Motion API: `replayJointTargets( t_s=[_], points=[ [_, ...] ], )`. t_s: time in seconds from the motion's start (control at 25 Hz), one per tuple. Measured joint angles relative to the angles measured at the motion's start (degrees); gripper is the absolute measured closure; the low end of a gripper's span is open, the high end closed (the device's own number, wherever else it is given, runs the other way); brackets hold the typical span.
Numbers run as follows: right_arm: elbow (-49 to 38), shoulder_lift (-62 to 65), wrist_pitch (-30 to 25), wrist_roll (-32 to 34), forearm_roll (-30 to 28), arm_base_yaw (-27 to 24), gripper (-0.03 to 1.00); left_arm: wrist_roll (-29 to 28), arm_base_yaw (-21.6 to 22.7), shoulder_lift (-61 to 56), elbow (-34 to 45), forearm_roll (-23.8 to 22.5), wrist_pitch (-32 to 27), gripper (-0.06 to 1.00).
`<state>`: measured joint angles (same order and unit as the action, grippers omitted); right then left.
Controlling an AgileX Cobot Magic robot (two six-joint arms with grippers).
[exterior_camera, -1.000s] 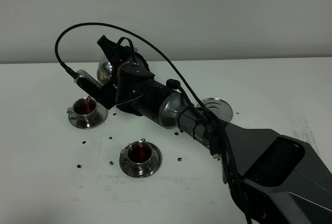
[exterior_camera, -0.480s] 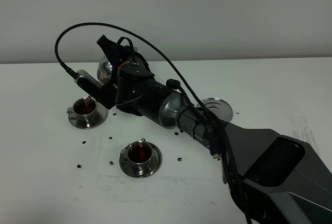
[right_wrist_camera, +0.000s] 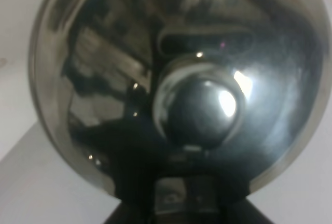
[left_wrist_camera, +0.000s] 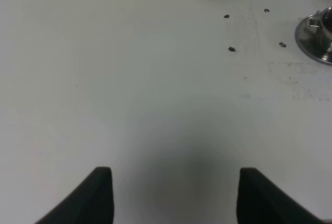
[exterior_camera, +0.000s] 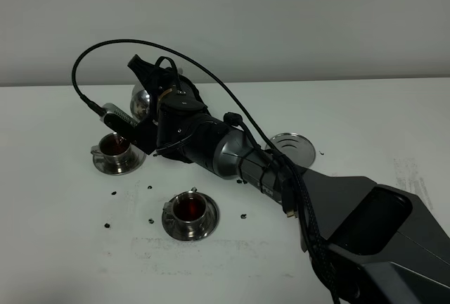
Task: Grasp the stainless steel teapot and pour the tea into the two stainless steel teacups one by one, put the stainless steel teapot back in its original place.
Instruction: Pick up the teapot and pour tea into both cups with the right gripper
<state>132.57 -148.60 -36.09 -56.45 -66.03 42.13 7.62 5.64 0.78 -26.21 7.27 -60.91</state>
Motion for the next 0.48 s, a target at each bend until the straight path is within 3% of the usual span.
replayJointTargets(
  t_s=[0.48],
  points=[
    [0.0,0.0,1.0,0.1,-0.8,0.0,0.79,0.0,0.0,0.0,0.0,0.0,0.0,0.41]
  ],
)
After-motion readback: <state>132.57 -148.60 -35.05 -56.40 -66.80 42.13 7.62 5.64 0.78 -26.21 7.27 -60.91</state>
